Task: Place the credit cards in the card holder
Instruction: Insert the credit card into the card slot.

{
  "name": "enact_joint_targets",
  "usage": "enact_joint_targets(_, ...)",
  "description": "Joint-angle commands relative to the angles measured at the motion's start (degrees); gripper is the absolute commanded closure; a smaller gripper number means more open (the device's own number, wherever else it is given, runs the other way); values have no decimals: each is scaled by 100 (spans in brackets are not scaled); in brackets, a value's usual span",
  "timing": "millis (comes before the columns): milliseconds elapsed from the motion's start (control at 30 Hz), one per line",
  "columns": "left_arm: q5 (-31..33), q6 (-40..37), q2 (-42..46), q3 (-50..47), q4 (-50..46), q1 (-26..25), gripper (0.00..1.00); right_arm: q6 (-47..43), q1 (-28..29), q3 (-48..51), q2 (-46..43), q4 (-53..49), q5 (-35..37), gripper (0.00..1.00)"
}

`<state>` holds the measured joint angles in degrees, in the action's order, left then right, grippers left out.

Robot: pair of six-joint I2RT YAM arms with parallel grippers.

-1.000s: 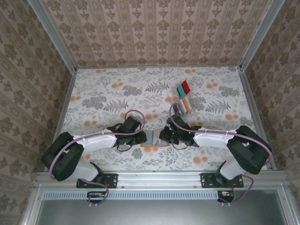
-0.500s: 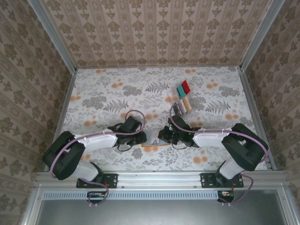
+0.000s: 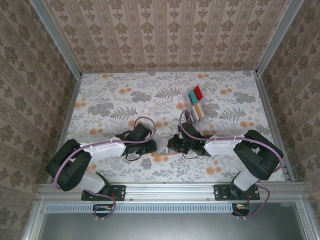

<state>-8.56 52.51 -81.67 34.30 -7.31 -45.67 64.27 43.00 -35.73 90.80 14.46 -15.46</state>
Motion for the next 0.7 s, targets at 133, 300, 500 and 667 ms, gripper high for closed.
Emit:
enact_joint_targets(133, -48, -162, 1, 199, 17, -38, 70, -283, 14, -210, 174, -577, -80, 94)
enact_joint_targets(300, -16, -162, 90, 191, 6, -36, 68, -308, 31, -251, 194, -659, -38, 94)
enact_joint_targets(500, 3, -161, 107, 146, 24, -32, 67, -317, 47, -250, 209, -670, -17, 94)
enact_joint_targets(667, -11, -164, 94, 171, 28, -38, 65, -362, 65, -233, 235, -646, -30, 93)
